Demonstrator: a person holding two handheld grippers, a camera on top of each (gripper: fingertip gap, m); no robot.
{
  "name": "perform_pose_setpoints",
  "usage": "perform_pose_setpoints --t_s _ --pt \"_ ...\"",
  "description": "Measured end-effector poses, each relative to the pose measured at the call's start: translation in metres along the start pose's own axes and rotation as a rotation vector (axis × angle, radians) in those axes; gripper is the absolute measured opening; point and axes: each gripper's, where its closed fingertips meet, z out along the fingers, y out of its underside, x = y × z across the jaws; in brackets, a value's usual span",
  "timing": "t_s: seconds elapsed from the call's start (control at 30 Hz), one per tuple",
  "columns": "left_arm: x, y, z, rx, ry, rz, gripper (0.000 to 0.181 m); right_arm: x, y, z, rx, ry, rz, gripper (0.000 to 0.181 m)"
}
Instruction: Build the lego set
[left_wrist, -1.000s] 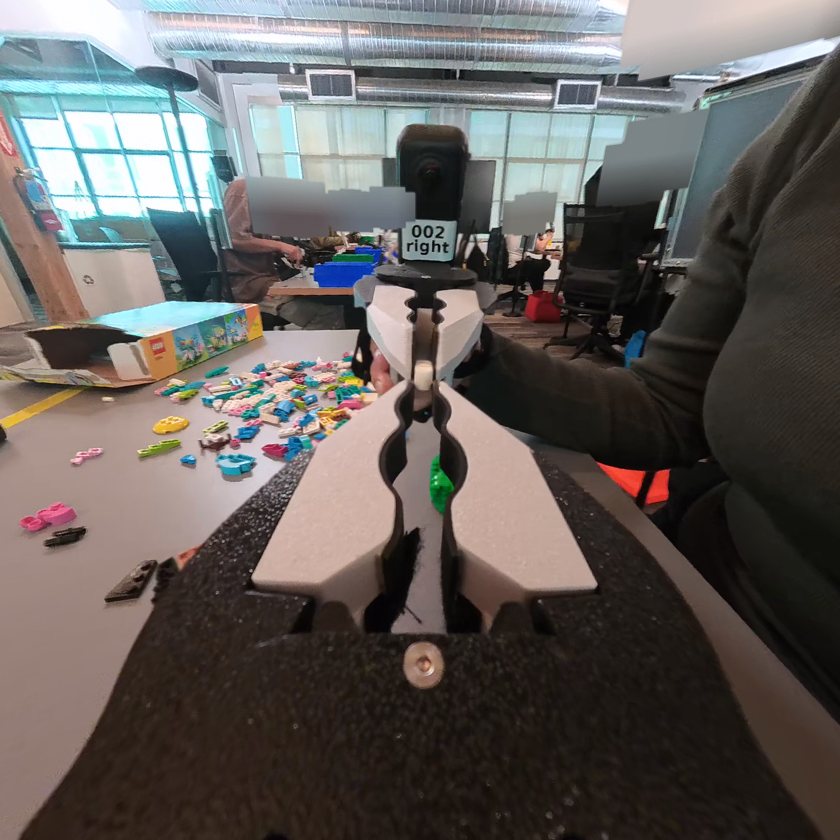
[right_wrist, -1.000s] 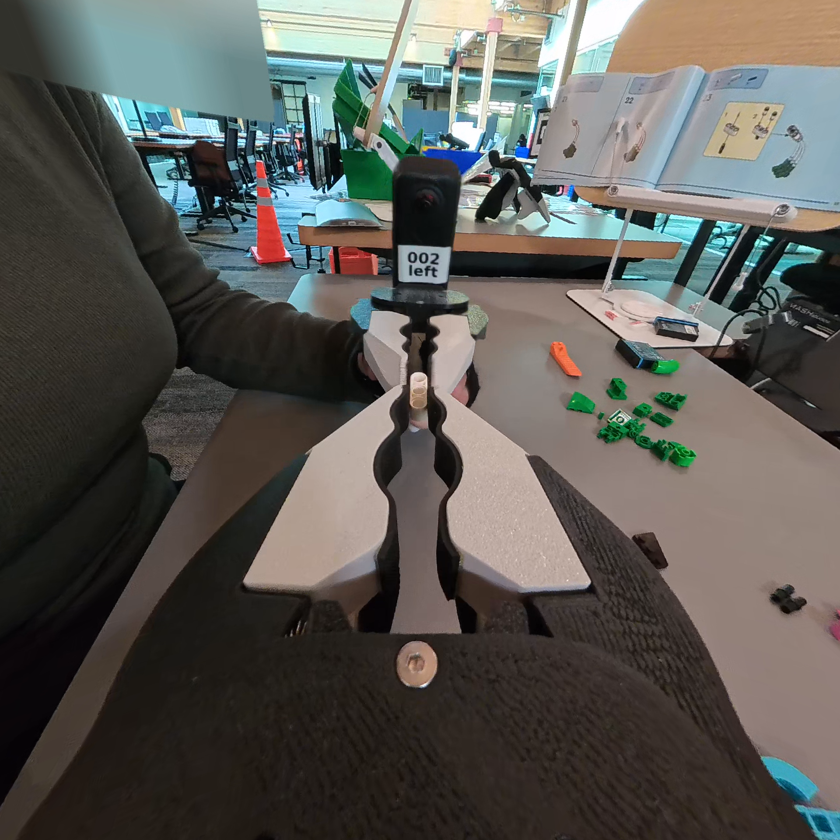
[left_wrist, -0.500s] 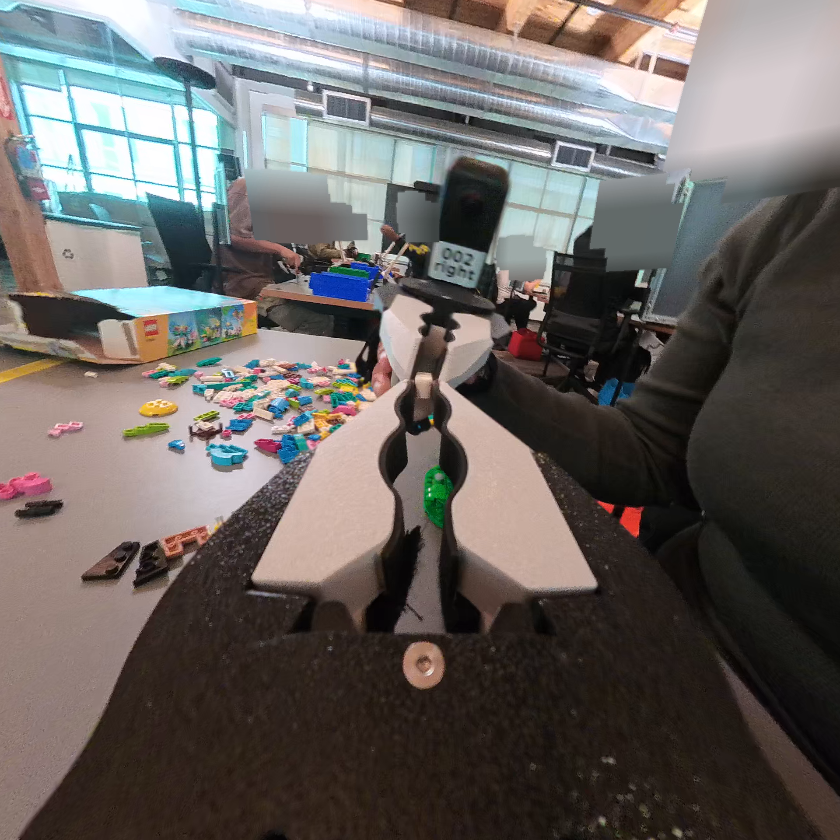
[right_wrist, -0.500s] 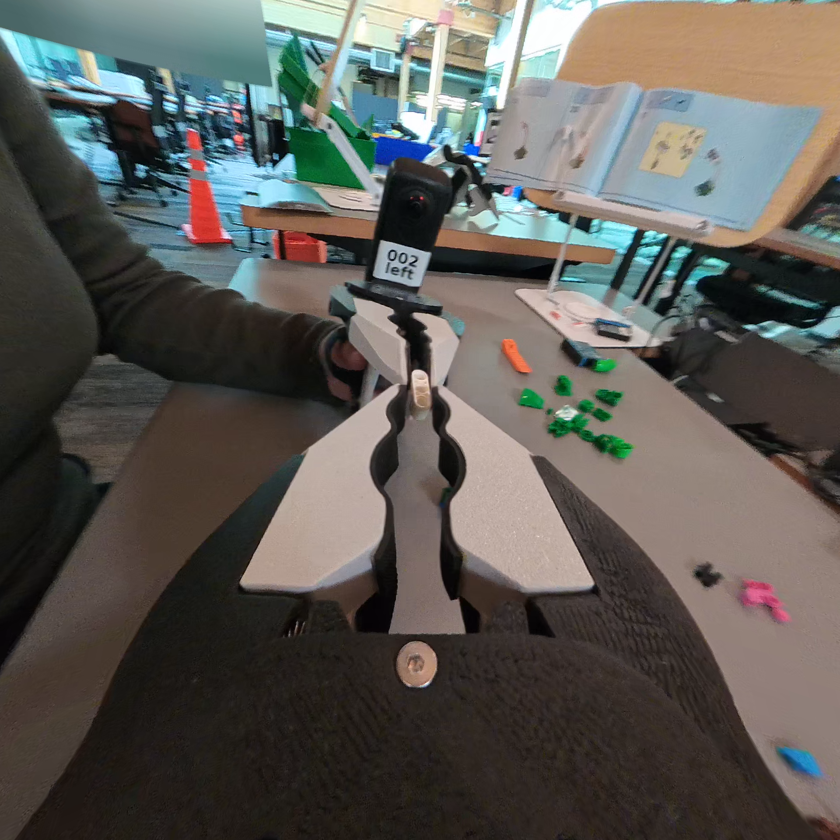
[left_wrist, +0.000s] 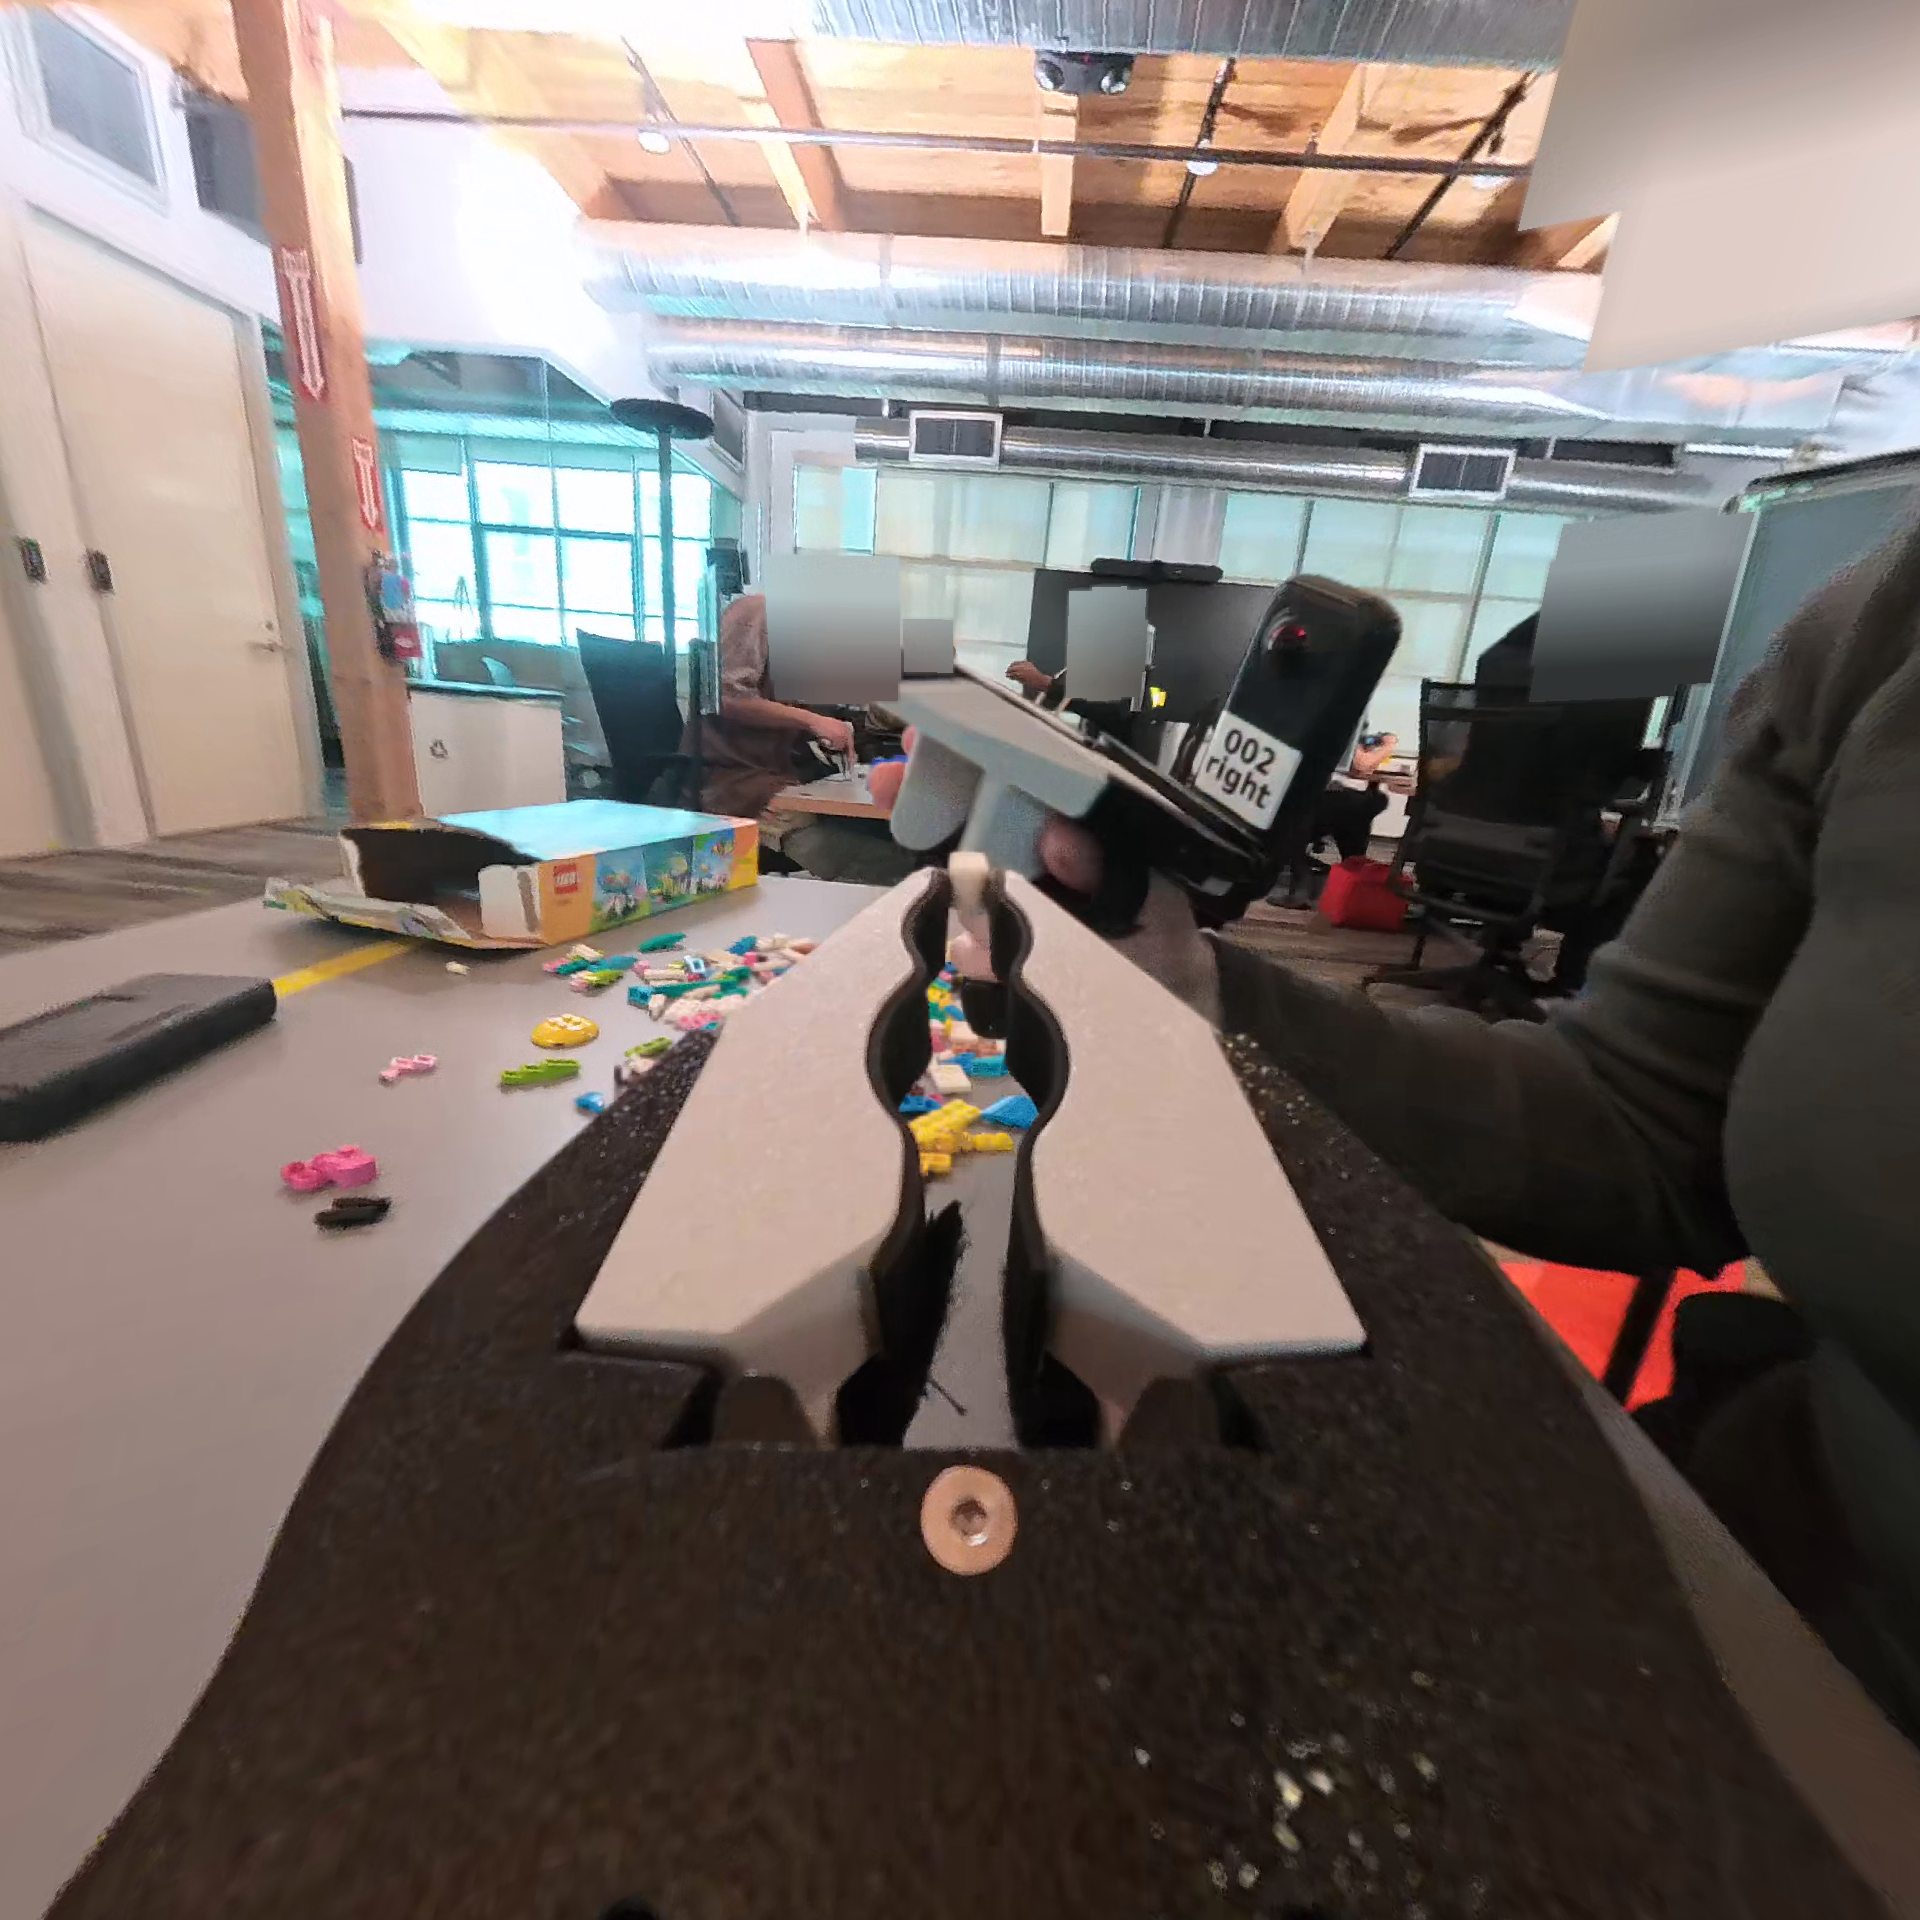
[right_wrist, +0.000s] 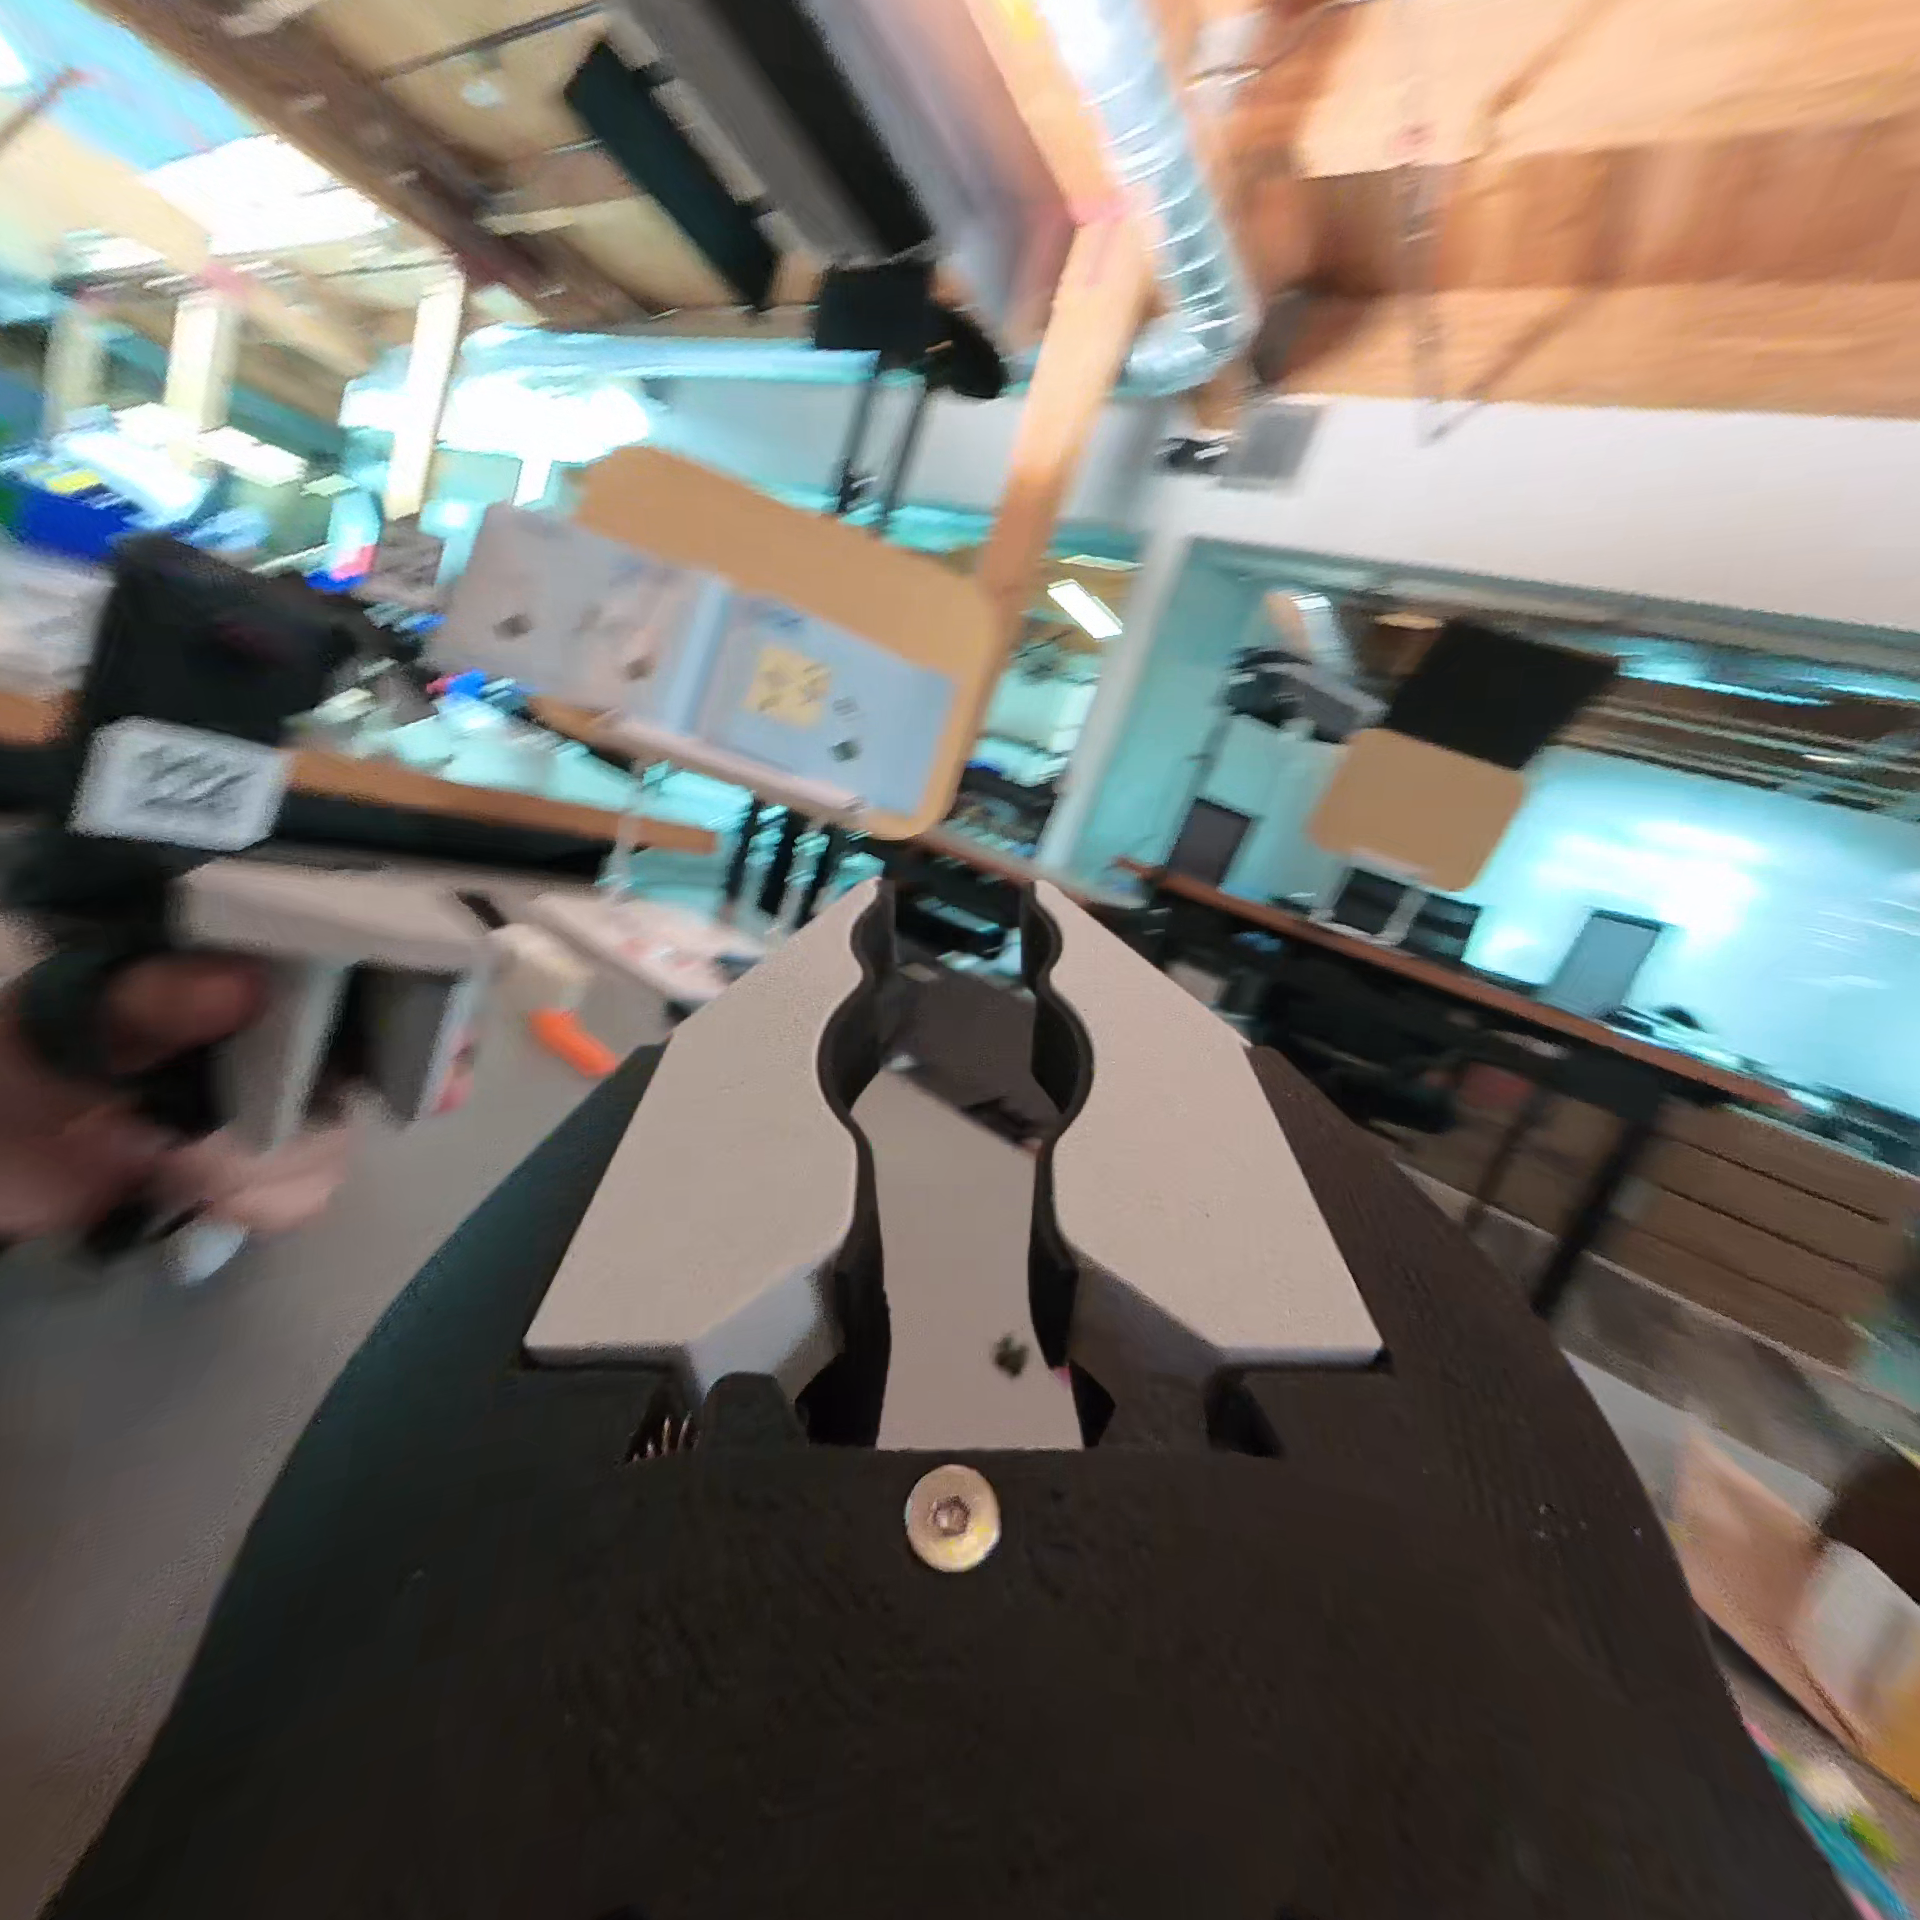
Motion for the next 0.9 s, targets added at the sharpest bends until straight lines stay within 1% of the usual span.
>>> perform_pose_setpoints --t_s 0.07,0.1,0.13,0.17,0.27,0.33,0.4,0.5,0.63,0.77,0.9 --pt "0.012 -0.002 0.005 0.011 0.03 0.046 0.005 0.038 -0.01 -0.012 0.057 0.272 0.036 0.026" --pt "0.016 0.0 0.008 0.008 0.028 0.067 0.005 0.055 -0.012 -0.022 0.076 0.395 0.058 0.024" --pt "0.019 0.003 0.011 0.001 0.022 0.089 0.005 0.063 -0.014 -0.029 0.096 0.458 0.08 0.023" --pt "0.021 0.006 0.014 -0.004 0.012 0.114 0.004 0.066 -0.016 -0.032 0.118 0.474 0.104 0.023" --pt "0.019 0.016 0.021 -0.015 -0.074 0.197 0.004 0.068 -0.016 -0.036 0.145 0.494 0.142 0.025" --pt "0.021 0.022 0.024 -0.053 -0.109 0.282 0.004 0.065 -0.013 -0.034 0.137 0.49 0.136 0.024" --pt "0.021 0.021 0.023 -0.06 -0.143 0.349 0.004 0.06 -0.01 -0.03 0.128 0.467 0.142 0.025" --pt "0.013 0.018 0.018 -0.055 -0.214 0.397 0.005 0.055 -0.004 -0.025 0.11 0.44 0.151 0.024" --pt "0.003 0.008 0.008 -0.006 -0.29 0.426 0.005 0.052 0.009 -0.021 0.072 0.427 0.147 0.022" --pt "-0.018 0.003 -0.004 -0.005 -0.382 0.449 0.005 0.049 0.025 -0.015 0.013 0.406 0.138 0.021" --pt "-0.026 0.005 -0.007 -0.01 -0.404 0.415 0.005 0.045 0.029 -0.012 -0.002 0.383 0.129 0.02"
